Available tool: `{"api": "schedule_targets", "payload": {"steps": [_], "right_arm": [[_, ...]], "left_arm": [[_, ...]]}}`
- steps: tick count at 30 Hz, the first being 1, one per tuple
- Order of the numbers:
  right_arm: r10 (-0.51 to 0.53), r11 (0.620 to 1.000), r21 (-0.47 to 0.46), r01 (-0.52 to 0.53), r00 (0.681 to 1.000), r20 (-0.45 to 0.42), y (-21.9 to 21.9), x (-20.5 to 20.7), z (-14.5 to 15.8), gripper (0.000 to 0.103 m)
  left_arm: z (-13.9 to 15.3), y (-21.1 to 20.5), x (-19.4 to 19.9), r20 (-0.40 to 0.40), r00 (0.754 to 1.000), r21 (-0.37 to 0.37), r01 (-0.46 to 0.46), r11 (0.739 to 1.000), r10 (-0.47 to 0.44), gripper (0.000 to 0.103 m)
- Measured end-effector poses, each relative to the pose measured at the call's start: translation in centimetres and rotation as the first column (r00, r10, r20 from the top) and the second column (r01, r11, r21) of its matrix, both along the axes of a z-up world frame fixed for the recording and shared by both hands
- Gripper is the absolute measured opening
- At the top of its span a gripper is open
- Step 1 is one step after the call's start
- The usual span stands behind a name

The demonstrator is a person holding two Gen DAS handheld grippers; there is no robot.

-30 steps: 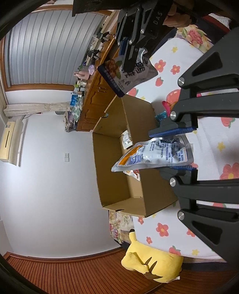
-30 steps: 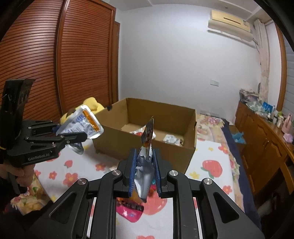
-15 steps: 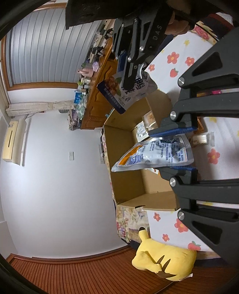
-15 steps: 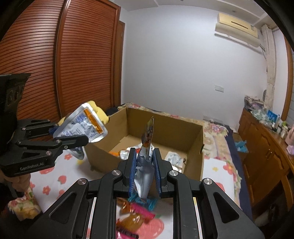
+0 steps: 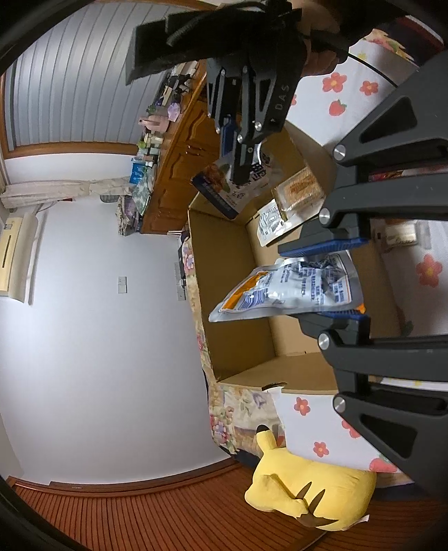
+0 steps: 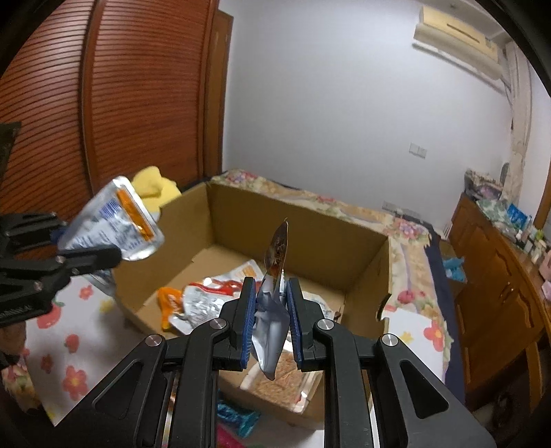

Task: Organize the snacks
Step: 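Lower both pouches into the box and open both grippers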

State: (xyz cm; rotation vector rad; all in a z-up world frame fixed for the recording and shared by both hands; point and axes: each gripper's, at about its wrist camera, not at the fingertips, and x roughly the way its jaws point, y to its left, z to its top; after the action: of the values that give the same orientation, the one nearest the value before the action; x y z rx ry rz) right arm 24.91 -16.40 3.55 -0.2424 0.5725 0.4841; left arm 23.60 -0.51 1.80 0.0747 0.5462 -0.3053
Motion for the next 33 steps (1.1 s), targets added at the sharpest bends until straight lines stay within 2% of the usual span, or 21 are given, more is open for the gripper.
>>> {"api": "schedule_targets", "payload": {"steps": [13,19,25,33], "right_arm": [[0.030,0.999,-0.038,-0.036,0.988,-0.151,0.2,3.1,-2.8,0.016],[0.029,0.999,-0.027,-0.033,0.989,-0.143,-0.4,3.1,-2.5,0.017],[0.033,0.999,0.028,-0.029,0.990,-0.137,-1.2,2.3,-2.1,0.027],[0.027,0.997,0.069,-0.019,0.993,-0.116,-1.8,1.1,-1.3,0.035]], "left_arm": [[-0.6,-1.0,3.7,-0.061,0.998,0.068,0.013,0.998,-0.008,0.024],[-0.8,-1.8,5.2,-0.094,0.995,0.084,0.021,0.996,-0.013,0.024],[-1.5,-2.3,7.3,-0.137,0.990,0.089,0.024,0.996,-0.011,0.025],[-2.2,-2.8,8.3,-0.142,0.990,0.094,0.008,0.996,0.006,0.028]]}}
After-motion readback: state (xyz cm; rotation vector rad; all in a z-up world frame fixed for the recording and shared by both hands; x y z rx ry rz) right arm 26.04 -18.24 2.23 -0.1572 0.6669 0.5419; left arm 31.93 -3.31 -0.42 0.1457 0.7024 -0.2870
